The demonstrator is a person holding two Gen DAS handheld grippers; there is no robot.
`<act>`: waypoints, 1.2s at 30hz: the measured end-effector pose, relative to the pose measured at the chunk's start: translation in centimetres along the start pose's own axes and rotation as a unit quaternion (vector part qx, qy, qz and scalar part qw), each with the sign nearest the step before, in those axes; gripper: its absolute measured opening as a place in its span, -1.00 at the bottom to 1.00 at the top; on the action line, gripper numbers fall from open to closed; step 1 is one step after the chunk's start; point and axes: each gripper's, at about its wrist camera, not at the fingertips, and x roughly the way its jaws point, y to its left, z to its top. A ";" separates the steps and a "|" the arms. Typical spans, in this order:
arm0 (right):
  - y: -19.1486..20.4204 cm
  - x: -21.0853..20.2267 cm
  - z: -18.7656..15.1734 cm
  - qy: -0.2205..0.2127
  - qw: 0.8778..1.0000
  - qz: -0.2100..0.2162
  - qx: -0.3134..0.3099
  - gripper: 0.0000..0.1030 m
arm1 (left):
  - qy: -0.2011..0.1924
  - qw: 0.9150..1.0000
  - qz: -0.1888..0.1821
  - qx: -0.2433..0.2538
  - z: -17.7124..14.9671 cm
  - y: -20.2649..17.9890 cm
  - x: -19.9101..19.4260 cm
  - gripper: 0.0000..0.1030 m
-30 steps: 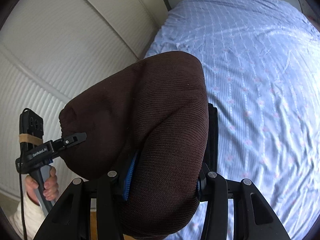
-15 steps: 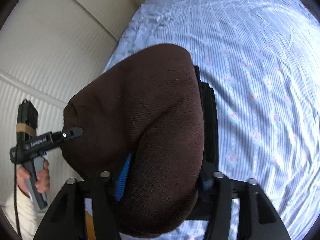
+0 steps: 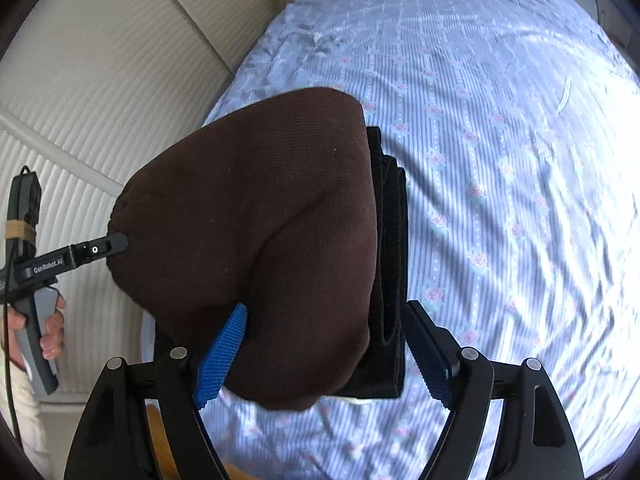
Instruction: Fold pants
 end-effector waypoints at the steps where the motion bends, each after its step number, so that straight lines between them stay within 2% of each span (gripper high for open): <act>1: 0.2 -0.7 -0.3 -0.006 1.000 -0.004 -0.007 0.55 | -0.006 1.000 0.010 0.002 -0.3 -0.3 -0.7 0.66; 6: 0.1 -4.0 -1.9 -0.029 0.999 -0.015 -0.021 0.55 | -0.043 0.995 0.091 0.028 -2.0 -1.9 -4.3 0.66; 10: -0.2 -8.0 -3.9 -0.063 0.997 -0.026 -0.033 0.55 | -0.093 0.989 0.109 0.033 -4.6 -4.5 -7.9 0.72; 12: -0.6 -10.1 -5.0 -0.082 0.995 -0.036 -0.038 0.56 | -0.117 0.986 0.114 0.037 -6.0 -6.4 -9.4 0.83; 16: -2.5 -15.0 -7.7 -0.129 0.989 -0.065 -0.042 0.71 | -0.167 0.978 0.115 0.045 -9.3 -11.1 -11.9 0.99; 21: -6.9 -21.0 -11.2 -0.170 0.981 -0.083 -0.029 0.74 | -0.201 0.971 0.113 0.060 -13.2 -18.2 -13.6 1.00; 23: -8.7 -23.0 -12.5 -0.183 0.979 -0.090 -0.026 0.77 | -0.208 0.970 0.111 0.062 -14.6 -21.4 -13.8 1.00; 26: -12.0 -26.2 -15.0 -0.204 0.974 -0.095 -0.026 0.79 | -0.217 0.970 0.086 0.065 -16.7 -26.2 -13.8 1.00; 32: -19.2 -31.8 -19.1 -0.221 0.971 -0.090 -0.019 0.79 | -0.218 0.971 0.060 0.083 -20.3 -36.8 -13.4 1.00; 36: -24.0 -35.3 -21.7 -0.234 0.968 -0.091 -0.015 0.79 | -0.233 0.966 0.046 0.096 -23.1 -43.4 -14.0 1.00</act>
